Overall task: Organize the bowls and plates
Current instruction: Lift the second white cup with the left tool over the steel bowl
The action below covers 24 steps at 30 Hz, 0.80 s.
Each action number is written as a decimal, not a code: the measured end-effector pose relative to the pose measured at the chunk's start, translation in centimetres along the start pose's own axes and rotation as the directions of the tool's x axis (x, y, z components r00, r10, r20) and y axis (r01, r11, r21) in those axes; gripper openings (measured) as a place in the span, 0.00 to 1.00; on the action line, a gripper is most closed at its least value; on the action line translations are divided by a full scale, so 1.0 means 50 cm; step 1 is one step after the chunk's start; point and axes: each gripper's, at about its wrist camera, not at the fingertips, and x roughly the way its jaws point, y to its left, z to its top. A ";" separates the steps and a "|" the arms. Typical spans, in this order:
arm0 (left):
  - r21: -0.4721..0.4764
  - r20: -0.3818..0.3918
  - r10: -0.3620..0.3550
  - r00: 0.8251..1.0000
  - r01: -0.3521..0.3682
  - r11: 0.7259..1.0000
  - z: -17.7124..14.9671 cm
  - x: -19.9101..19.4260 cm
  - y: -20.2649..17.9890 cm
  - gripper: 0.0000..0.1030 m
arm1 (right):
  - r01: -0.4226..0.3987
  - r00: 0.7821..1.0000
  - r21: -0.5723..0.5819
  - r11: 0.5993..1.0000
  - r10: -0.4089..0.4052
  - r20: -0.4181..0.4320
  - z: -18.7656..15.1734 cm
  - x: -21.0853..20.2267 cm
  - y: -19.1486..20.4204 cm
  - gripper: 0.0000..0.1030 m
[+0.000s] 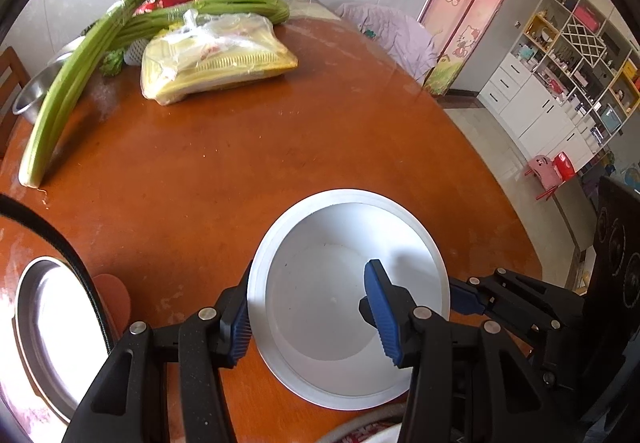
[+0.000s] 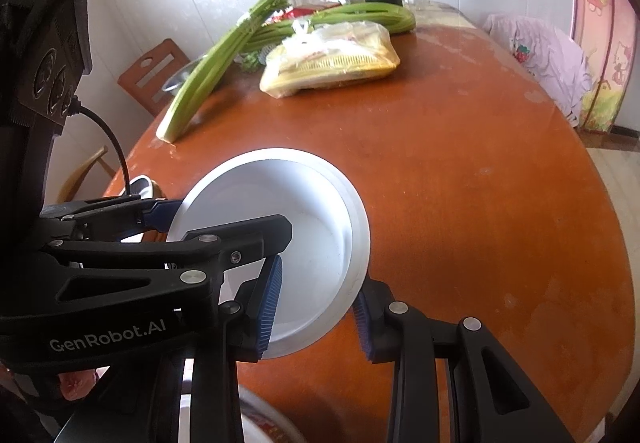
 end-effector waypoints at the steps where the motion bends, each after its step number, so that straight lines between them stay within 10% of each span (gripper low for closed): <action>1: 0.005 0.010 0.002 1.000 -0.002 1.000 -0.003 -0.011 -0.004 0.49 | 0.001 1.000 -0.002 1.000 -0.001 0.007 -0.002 -0.008 0.004 0.35; 24: 0.048 0.145 -0.004 0.989 -0.003 0.999 -0.133 -0.193 -0.049 0.50 | -0.013 0.994 -0.046 0.999 0.018 0.112 -0.105 -0.170 0.105 0.35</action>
